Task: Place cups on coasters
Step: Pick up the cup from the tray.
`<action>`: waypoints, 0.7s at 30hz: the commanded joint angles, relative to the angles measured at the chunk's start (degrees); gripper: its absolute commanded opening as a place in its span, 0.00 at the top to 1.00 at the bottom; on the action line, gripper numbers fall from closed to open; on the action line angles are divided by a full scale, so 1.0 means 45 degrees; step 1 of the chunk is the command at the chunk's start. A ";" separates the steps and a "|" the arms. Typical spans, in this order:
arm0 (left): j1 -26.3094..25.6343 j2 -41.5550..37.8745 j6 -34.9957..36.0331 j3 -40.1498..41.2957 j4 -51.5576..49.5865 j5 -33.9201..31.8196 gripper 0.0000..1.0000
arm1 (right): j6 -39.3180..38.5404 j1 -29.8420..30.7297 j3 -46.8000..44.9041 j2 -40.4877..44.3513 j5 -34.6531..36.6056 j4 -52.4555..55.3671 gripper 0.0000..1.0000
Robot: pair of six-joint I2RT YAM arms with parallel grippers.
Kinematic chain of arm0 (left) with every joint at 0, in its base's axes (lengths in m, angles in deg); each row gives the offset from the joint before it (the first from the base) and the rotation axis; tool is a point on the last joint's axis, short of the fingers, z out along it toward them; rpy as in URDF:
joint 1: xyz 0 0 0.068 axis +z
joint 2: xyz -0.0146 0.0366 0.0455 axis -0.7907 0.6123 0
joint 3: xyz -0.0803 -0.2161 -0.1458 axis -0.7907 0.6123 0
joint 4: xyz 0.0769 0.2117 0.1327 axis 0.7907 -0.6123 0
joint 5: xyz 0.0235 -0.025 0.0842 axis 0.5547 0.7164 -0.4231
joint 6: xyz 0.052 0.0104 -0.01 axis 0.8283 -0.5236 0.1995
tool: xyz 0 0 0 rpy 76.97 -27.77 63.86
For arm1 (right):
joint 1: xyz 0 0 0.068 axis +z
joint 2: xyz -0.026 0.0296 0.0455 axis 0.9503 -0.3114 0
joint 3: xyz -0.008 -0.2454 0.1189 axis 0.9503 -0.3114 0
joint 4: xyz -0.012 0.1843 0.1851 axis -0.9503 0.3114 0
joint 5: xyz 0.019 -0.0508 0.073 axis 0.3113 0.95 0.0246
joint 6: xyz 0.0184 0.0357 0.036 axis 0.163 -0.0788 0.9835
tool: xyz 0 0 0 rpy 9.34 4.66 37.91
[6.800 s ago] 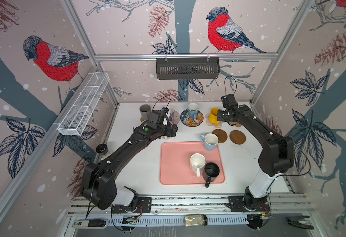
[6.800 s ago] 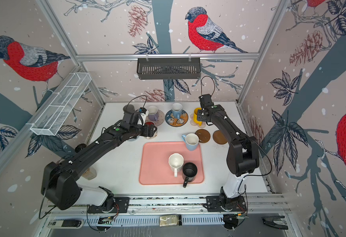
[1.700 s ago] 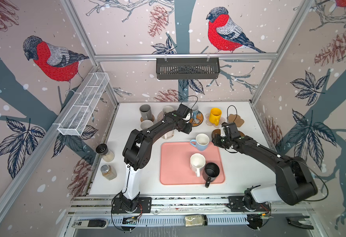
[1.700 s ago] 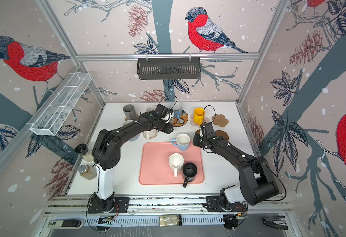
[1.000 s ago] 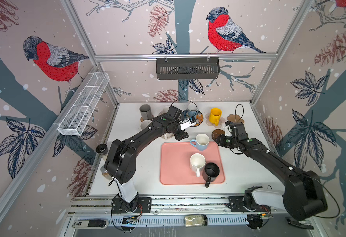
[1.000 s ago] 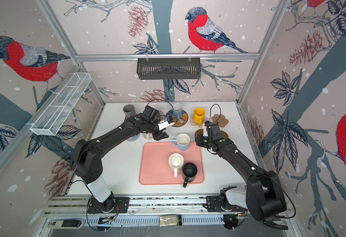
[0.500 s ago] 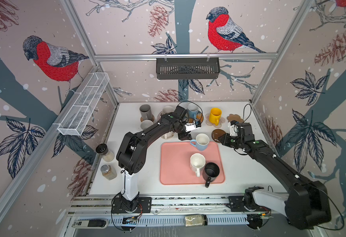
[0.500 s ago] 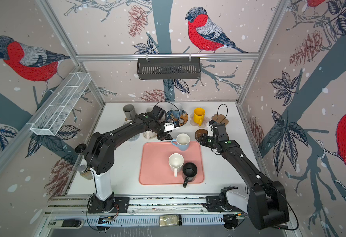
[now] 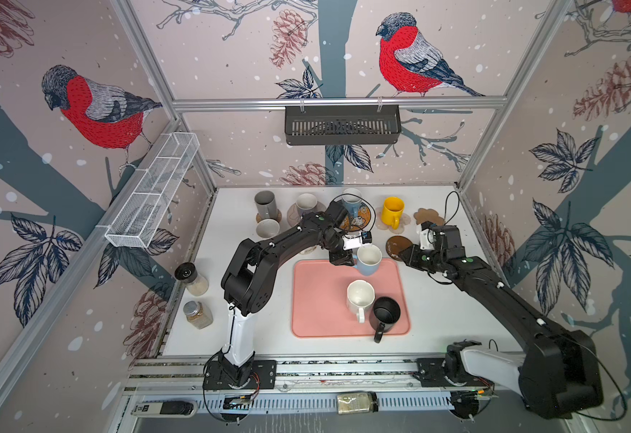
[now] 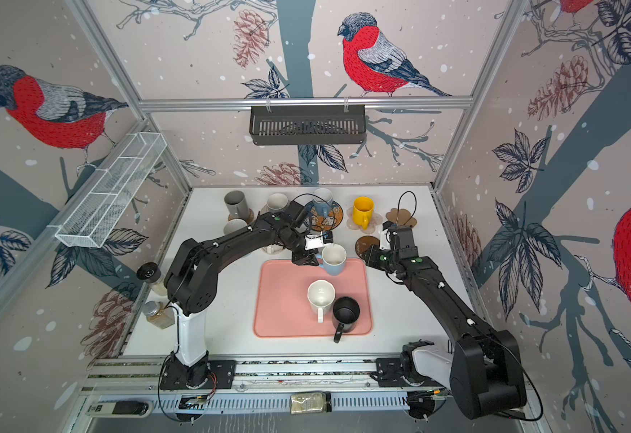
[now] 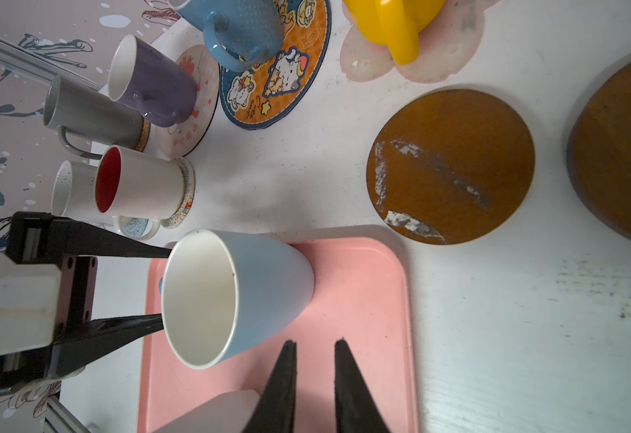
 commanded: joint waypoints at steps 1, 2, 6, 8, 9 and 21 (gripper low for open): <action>-0.0041 0.0175 -0.0024 -0.0054 -0.0283 0.0147 0.56 | -0.0140 -0.0010 -0.0030 0.0001 -0.0114 -0.0163 0.79; -0.0041 0.0224 -0.0120 -0.0078 -0.0227 0.0157 0.60 | -0.0143 -0.0023 -0.0067 0.0016 -0.0106 -0.0163 0.79; -0.0060 0.0197 -0.0364 0.0041 0.0091 0.0276 0.74 | -0.0143 -0.0030 -0.0129 0.0040 -0.0078 -0.0161 0.79; -0.0100 0.0061 -0.0389 0.0250 0.0322 0.0268 0.85 | -0.0132 -0.0030 -0.0165 0.0089 -0.0031 -0.0161 0.79; -0.0114 -0.0041 -0.0397 0.0430 0.0504 0.0203 0.89 | -0.0120 -0.0031 -0.0186 0.0116 -0.0023 -0.0183 0.79; -0.0116 -0.0984 -0.0637 0.0968 0.1026 0.0222 1.00 | 0.0024 -0.0050 -0.0434 0.0509 0.0033 -0.0299 0.79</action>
